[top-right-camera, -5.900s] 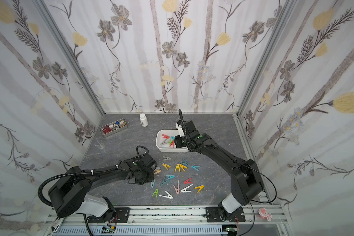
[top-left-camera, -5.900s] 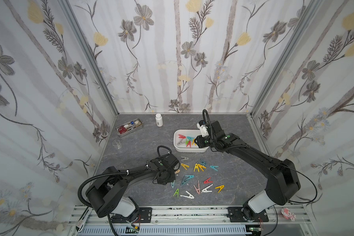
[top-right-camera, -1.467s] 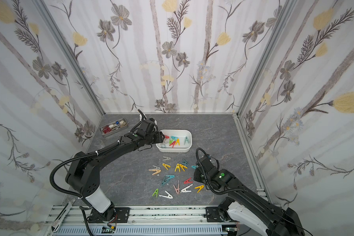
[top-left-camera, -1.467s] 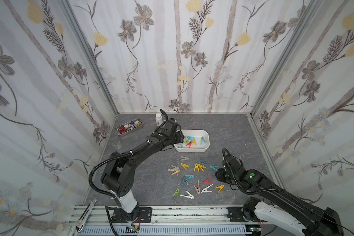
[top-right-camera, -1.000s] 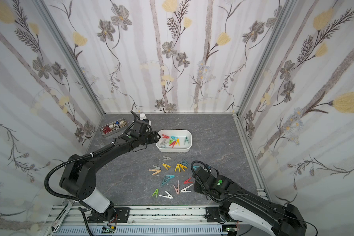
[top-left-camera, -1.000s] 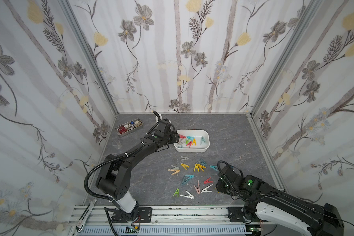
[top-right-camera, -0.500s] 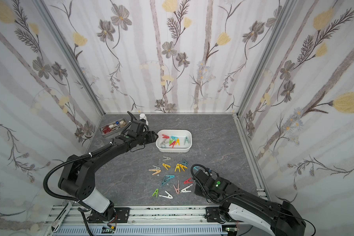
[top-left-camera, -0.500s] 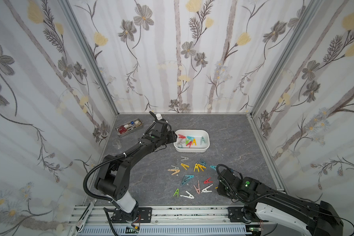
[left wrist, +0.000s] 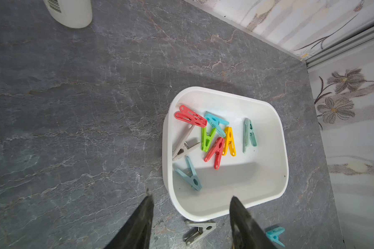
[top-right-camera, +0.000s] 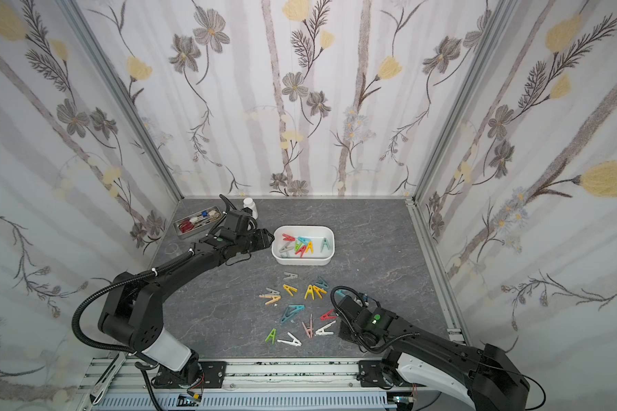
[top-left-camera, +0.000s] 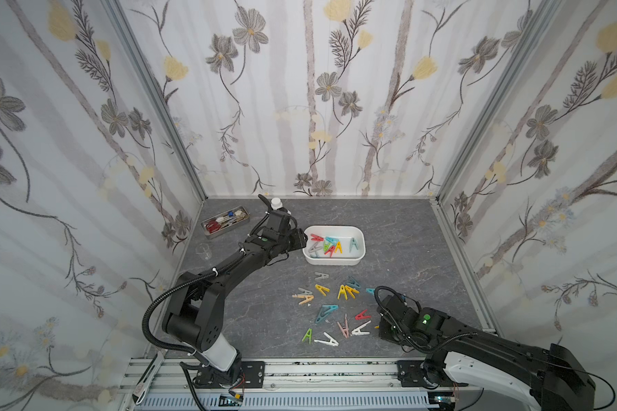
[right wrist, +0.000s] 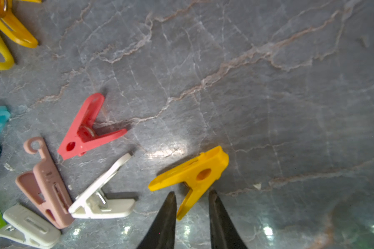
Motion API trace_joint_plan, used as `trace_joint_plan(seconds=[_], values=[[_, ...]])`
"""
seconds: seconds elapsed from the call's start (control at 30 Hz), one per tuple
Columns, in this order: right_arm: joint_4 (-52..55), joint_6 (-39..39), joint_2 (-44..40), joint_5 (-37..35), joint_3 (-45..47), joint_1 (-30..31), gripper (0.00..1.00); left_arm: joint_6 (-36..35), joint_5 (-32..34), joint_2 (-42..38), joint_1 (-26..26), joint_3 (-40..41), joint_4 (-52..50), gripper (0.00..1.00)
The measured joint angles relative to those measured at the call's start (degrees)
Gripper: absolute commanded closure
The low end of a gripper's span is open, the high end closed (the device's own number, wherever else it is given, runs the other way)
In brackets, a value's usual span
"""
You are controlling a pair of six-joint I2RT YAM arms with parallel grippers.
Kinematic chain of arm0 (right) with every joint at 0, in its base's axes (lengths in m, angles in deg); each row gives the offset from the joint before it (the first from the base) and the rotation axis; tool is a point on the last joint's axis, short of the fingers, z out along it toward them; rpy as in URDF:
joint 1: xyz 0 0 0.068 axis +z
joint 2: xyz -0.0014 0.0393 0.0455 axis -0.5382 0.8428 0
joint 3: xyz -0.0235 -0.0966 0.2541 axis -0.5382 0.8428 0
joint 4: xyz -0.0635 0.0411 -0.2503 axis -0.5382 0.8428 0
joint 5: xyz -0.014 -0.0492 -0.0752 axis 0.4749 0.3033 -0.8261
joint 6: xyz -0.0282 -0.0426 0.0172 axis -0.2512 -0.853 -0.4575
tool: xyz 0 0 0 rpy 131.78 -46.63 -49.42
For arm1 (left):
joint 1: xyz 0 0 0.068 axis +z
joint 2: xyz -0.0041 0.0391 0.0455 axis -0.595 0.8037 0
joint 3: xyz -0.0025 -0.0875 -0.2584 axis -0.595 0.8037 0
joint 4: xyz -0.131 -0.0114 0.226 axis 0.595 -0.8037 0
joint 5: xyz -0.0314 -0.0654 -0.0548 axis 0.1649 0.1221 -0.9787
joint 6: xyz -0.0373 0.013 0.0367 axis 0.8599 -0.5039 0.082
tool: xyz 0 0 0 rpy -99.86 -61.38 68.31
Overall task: Put the clothespins into the storage box
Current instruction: Pick up the clothespin from the center of the board, then place the clothespin in the storage box.
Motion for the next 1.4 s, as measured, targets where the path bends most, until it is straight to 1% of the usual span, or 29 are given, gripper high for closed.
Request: trace_joint_plan(seconds=[0.33,0.5,0.67,0.8,0.87,1.03,1.23,1.4], values=[[-0.9,-1.9,0.1,-0.5,0.2,-0.9,0.95,0.3,0.0,-0.6,0.0,0.1,0.0,0.44],[-0.5,-4.1,-0.7,-1.1,-0.9,-1.2,0.97,0.9,0.0,-0.4,0.0,-0.1,-0.2,0.44],[0.3,-8.4,0.0,-2.0,-8.2,-2.8,0.97,2.7,-0.5,-0.5,0.0,-0.2,-0.2,0.45],[0.4,-15.6,5.8,-2.4,-18.2,-6.5,0.97,4.1,-0.7,-1.2,0.0,0.5,-0.2,0.45],[1.1,-19.2,9.6,-2.8,-24.2,-8.0,0.97,4.6,-0.7,-1.5,0.0,0.5,-0.5,0.45],[-1.4,-29.2,20.0,-2.4,-37.1,-11.8,0.97,5.1,0.0,-4.2,-0.3,0.8,-2.3,0.45],[-4.7,-39.5,33.4,0.0,-47.6,-14.5,0.97,5.3,1.7,-8.8,-0.6,3.2,-4.9,0.46],[-7.8,-44.8,43.5,1.8,-52.8,-18.6,0.96,6.1,3.9,-12.6,-0.8,4.9,-8.0,0.46]])
